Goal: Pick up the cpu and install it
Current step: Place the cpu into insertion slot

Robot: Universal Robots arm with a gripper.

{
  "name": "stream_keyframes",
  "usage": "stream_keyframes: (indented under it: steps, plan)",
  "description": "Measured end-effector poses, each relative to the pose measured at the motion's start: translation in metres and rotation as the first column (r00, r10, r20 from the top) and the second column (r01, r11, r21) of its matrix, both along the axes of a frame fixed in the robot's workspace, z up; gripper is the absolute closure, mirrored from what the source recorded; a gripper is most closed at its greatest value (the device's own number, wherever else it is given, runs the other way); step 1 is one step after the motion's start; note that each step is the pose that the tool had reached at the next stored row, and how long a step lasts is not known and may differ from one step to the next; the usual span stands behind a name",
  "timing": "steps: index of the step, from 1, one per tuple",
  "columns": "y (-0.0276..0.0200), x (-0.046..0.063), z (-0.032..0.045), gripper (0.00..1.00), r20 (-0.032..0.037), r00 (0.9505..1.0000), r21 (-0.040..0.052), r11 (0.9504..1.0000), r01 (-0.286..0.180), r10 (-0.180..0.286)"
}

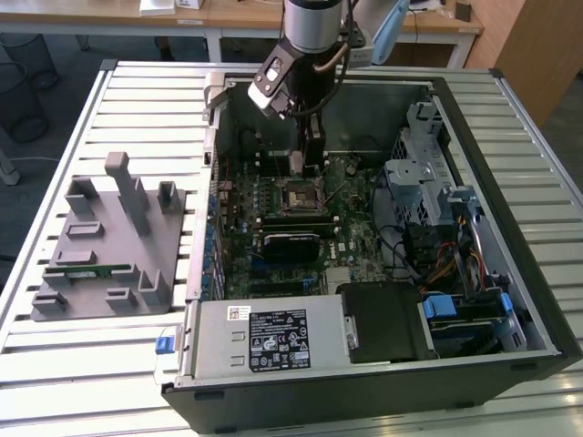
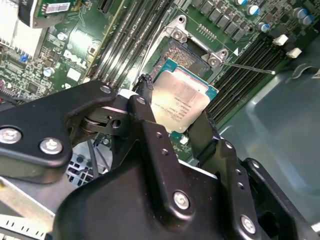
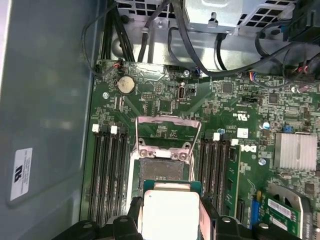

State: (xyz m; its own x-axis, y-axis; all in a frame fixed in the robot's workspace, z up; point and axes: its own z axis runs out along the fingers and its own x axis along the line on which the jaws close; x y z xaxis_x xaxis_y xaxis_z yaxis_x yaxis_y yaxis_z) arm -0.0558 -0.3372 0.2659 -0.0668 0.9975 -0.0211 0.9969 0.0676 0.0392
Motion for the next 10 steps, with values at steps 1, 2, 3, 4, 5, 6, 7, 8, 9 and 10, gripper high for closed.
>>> stream_keyframes:
  steps: [1,2,3,4,5,6,7,8,9,10]
  plan:
    - [0.0002,0.0,-0.0018,0.46,0.0,1.0,0.0,1.0,0.001,-0.001]
    - [0.0003,0.0,-0.0036,0.46,0.0,1.0,0.0,1.0,0.002,-0.002]
    - [0.0003,0.0,-0.0053,0.46,0.0,1.0,-0.0001,1.0,0.002,-0.002]
    - [0.0003,0.0,-0.0069,0.46,0.0,1.0,0.0,1.0,0.002,-0.002]
    - [0.0004,0.0,-0.0083,0.46,0.0,1.0,0.0,1.0,0.002,-0.002]
    - [0.0005,0.0,-0.0097,0.46,0.0,1.0,-0.0001,1.0,0.002,-0.002]
    - [0.0006,0.0,-0.0111,0.46,-0.0001,1.0,-0.0002,1.0,0.002,-0.002]
    - [0.0008,0.0,-0.0126,0.46,-0.0001,1.0,-0.0001,1.0,0.002,-0.002]
    - [0.0009,0.0,-0.0142,0.46,-0.0001,1.0,-0.0001,1.0,0.002,-0.002]
    - [0.001,0.001,-0.0159,0.46,-0.0001,1.0,-0.0001,1.0,0.002,-0.002]
